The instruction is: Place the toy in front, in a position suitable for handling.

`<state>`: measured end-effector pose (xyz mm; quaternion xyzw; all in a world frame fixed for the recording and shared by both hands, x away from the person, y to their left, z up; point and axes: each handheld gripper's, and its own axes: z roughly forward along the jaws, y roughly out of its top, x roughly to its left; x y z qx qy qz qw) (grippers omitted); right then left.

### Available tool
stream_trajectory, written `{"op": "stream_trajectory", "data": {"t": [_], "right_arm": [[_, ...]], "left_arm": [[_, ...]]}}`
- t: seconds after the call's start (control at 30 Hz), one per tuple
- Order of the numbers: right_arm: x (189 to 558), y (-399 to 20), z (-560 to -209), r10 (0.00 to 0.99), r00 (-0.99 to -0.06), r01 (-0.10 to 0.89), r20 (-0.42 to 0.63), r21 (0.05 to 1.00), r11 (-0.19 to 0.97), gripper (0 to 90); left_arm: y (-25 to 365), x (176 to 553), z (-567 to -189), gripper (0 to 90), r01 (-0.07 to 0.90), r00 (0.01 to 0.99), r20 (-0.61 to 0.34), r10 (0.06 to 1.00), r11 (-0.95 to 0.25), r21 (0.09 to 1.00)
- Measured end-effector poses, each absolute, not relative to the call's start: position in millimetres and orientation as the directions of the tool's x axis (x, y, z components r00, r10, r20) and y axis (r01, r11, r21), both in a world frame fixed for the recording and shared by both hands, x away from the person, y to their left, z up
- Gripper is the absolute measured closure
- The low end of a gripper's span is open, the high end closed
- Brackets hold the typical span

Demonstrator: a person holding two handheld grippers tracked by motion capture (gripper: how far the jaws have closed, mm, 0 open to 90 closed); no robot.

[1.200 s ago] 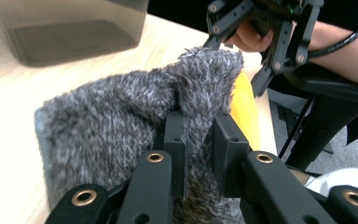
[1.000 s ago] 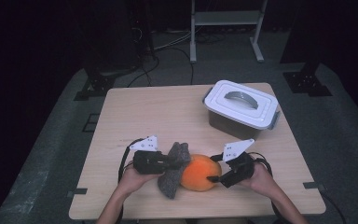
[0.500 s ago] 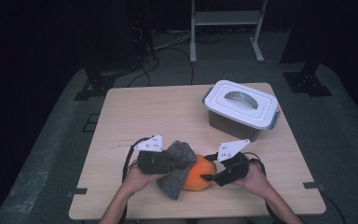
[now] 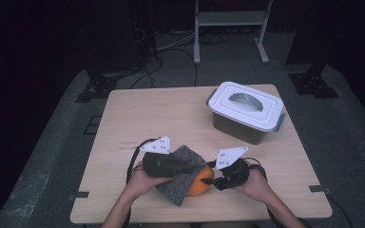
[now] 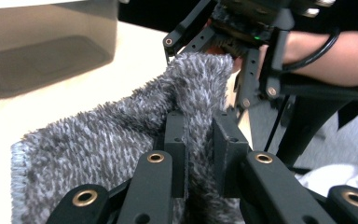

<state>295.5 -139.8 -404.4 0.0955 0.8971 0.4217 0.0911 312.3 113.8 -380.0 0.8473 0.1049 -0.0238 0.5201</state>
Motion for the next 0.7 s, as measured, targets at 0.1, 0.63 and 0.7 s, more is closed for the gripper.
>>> {"op": "stream_trajectory", "data": {"t": [0.1, 0.63, 0.7], "right_arm": [[292.4, -138.7, -404.4, 0.238, -0.964, 0.062, -0.123, 0.762, 0.645, 52.4], [287.1, -128.7, -396.3, 0.237, -0.963, 0.049, -0.132, 0.776, 0.629, 55.1], [289.2, -133.9, -398.1, 0.235, -0.966, 0.062, -0.110, 0.781, 0.621, 55.6]], "left_arm": [[118.2, 315.5, -383.8, 78.4, 0.223, 0.973, -0.171, 0.158, -0.428, 0.876], [111.1, 310.7, -378.9, 78.7, 0.202, 0.975, -0.145, 0.166, -0.411, 0.889], [113.7, 312.5, -380.0, 78.8, 0.214, 0.973, -0.155, 0.173, -0.408, 0.888]]}}
